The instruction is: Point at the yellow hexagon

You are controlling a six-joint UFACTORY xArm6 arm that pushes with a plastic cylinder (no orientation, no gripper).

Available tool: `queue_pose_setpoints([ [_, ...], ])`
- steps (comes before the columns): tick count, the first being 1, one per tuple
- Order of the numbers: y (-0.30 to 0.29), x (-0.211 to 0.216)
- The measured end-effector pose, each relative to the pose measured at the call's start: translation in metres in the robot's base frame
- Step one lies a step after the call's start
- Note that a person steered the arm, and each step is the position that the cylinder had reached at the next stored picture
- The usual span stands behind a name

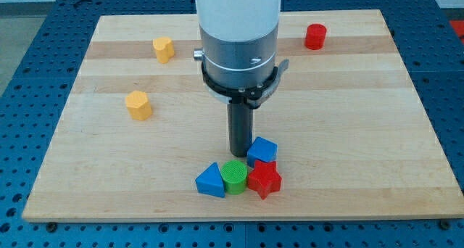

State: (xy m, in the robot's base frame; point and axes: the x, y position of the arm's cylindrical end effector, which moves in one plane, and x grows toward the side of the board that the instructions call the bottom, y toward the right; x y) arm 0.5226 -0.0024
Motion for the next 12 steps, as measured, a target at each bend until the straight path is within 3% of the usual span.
queue_pose_setpoints([
  [1, 0.003, -0.014],
  [3, -0.015, -0.086],
  [4, -0.015, -0.087],
  [5, -0.030, -0.112],
  [6, -0.081, -0.135],
  [8, -0.181, -0.139],
  [10, -0.187, -0.142],
  [12, -0.247, -0.138],
])
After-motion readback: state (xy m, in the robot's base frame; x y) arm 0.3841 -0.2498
